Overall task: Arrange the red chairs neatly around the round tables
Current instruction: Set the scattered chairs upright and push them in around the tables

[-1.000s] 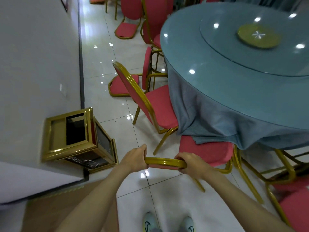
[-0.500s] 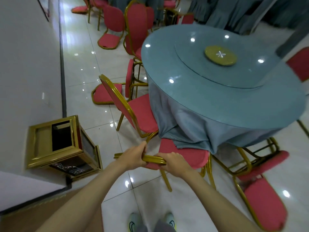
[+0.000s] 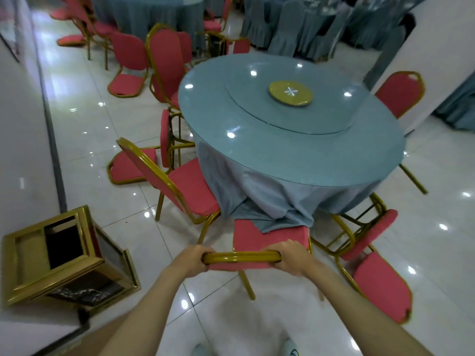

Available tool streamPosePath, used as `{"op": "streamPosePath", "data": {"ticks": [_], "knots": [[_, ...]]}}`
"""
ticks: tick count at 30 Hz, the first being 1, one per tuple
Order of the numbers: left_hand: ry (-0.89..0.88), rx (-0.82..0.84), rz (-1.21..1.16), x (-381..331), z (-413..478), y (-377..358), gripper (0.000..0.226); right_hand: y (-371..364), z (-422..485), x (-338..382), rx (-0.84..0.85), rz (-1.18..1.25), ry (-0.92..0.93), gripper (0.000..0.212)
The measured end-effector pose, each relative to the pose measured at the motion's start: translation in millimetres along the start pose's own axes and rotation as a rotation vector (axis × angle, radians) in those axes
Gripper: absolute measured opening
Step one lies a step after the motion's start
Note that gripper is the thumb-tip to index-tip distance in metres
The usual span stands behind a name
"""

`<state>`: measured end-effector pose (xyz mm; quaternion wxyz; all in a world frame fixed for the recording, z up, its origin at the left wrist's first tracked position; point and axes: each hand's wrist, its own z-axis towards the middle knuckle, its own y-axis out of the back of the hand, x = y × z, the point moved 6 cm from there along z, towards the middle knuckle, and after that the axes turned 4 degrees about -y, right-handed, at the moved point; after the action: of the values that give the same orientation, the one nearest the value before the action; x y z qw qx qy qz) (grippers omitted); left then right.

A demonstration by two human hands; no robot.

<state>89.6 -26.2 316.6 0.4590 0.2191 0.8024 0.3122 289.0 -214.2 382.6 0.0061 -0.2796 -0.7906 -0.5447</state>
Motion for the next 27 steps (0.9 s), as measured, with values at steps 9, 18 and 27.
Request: {"op": "streamPosePath", "data": {"ticks": [9, 18, 27], "knots": [[-0.074, -0.047, 0.377, -89.0, 32.4, -31.4, 0.012, 12.2, -46.4, -72.3, -0.023, -0.135, -0.162, 0.020], [-0.101, -0.043, 0.517, -156.2, 58.2, -59.9, 0.016, 24.9, -90.1, -143.4, -0.145, -0.124, -0.157, 0.015], [-0.070, -0.014, 0.599, -235.1, 83.3, -96.4, 0.020, 8.5, -108.7, -243.9, -0.154, -0.069, -0.104, 0.021]]}}
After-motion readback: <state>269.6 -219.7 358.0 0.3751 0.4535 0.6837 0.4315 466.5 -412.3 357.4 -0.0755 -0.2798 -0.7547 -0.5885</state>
